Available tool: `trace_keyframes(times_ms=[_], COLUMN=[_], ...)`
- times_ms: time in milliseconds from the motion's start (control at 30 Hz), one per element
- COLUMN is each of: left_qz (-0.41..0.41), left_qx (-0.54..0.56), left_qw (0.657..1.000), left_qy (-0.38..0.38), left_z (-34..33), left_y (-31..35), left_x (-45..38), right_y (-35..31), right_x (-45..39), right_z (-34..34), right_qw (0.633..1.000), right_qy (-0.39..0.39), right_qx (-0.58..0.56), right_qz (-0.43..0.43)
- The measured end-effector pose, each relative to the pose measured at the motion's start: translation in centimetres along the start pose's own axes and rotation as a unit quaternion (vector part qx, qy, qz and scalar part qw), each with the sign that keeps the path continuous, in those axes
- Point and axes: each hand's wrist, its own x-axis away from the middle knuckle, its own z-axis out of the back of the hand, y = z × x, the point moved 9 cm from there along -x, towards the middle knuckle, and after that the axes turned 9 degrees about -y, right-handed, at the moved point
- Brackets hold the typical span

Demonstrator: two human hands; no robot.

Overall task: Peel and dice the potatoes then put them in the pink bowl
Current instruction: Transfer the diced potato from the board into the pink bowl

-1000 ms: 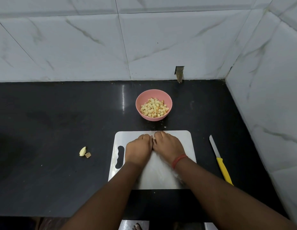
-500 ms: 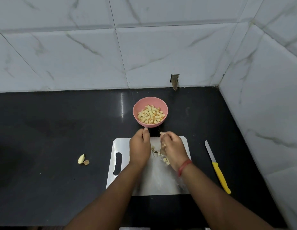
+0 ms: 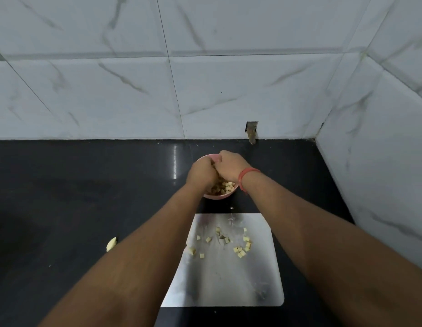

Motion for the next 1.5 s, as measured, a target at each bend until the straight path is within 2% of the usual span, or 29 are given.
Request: trace_keyframes(times_ms=[100, 400, 467, 567, 633, 700, 833, 1000, 1200, 1267, 1367, 1433, 1500], left_qz=[-0.009, -0.054, -0.100, -0.197, -0.238, -0.245, -0.228, -0.222, -0.218, -0.225, -0.190, -0.160, -0.149], left_qx=[-0.037, -0.004, -0.010, -0.053, -0.090, -0.114, -0.172, -0.231, -0.273, -0.265, -0.267, -0.266, -0.253], left_qw=[0.999, 0.997, 0.990, 0.958, 0.943, 0.944, 0.950, 0.943, 0.935, 0.936, 0.941, 0.946, 0.951], left_qy=[-0.002, 0.047, 0.102, 0.203, 0.215, 0.188, 0.124, 0.095, 0.063, 0.062, 0.078, 0.097, 0.098], left_z=[0.6, 1.6, 2.6, 3.6, 2.4, 0.1, -4.0, -6.7, -7.8, -7.8, -7.6, -7.4, -7.6], left_y=[-0.4, -1.8, -1.1, -0.4, -1.5, -3.8, -8.1, -9.0, -10.0, -10.1, -11.0, -11.7, -11.6], left_x=[-0.5, 0.2, 2.0, 6.9, 9.6, 11.3, 12.8, 14.8, 16.3, 16.8, 17.3, 17.7, 17.8], right_y=[-0.8, -1.1, -1.3, -1.3, -0.7, 0.7, 3.1, 3.1, 5.9, 6.9, 9.0, 9.3, 8.6], right_x=[-0.4, 0.3, 1.2, 5.5, 8.9, 10.9, 11.2, 11.3, 13.0, 14.0, 15.0, 15.2, 15.2], right_z=[0.5, -0.1, 0.5, 0.5, -1.9, -5.5, -11.6, -14.7, -14.6, -12.9, -10.6, -11.5, -13.4], right_qw=[0.996, 0.987, 0.984, 0.959, 0.943, 0.941, 0.948, 0.931, 0.941, 0.955, 0.966, 0.961, 0.960], right_qy=[0.005, 0.024, 0.082, 0.186, 0.189, 0.149, 0.064, 0.039, 0.013, 0.058, 0.139, 0.114, 0.081], right_qx=[0.080, 0.123, 0.089, 0.050, 0.064, 0.092, 0.151, 0.220, 0.229, 0.200, 0.203, 0.250, 0.263], right_qz=[0.026, 0.101, 0.133, 0.208, 0.265, 0.290, 0.272, 0.287, 0.250, 0.213, 0.085, 0.038, 0.042])
